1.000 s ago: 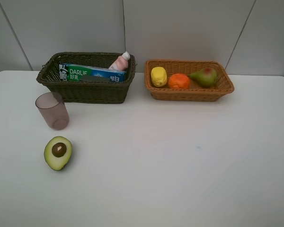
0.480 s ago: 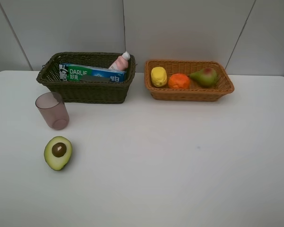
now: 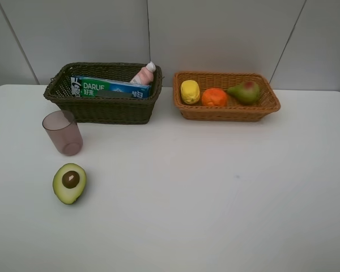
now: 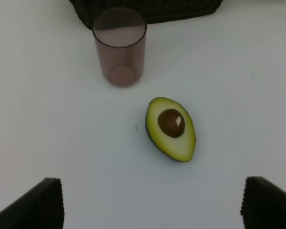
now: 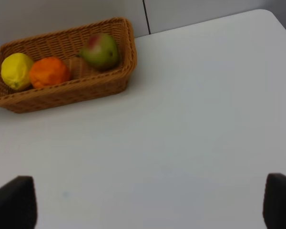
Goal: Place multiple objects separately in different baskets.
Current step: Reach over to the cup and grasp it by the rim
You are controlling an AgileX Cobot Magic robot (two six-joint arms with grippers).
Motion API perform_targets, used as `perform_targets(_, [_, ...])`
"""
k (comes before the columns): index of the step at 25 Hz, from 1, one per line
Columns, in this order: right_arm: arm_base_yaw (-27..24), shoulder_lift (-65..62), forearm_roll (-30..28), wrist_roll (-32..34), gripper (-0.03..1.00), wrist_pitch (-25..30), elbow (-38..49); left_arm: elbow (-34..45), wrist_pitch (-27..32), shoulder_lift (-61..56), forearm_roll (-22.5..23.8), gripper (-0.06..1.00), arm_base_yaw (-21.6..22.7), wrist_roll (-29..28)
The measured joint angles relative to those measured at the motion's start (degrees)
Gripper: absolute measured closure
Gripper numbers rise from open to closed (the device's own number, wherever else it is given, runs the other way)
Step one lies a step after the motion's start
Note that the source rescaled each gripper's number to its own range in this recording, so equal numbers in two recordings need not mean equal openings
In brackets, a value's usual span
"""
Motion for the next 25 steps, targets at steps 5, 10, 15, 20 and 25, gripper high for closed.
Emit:
perform_targets(5, [0.0, 0.0, 0.0, 0.0, -0.03, 0.0, 0.0, -6.9, 0.0, 11.7, 0.0, -0.04, 0.0, 0.0])
perform_targets(10, [0.0, 0.0, 0.0, 0.0, -0.03, 0.0, 0.0, -12.6, -0.1, 23.3, 0.0, -0.04, 0.0, 0.4])
perform_targets(15, [0.0, 0.0, 0.0, 0.0, -0.03, 0.0, 0.0, -17.4, -0.4, 34.5, 0.0, -0.04, 0.0, 1.1])
perform_targets(20, [0.0, 0.0, 0.0, 0.0, -0.03, 0.0, 0.0, -22.7, -2.5, 45.6, 0.0, -0.04, 0.0, 3.8])
perform_targets(25, [0.0, 0.0, 0.0, 0.0, -0.03, 0.0, 0.0, -25.8, -5.2, 55.4, 0.0, -0.04, 0.0, 6.8])
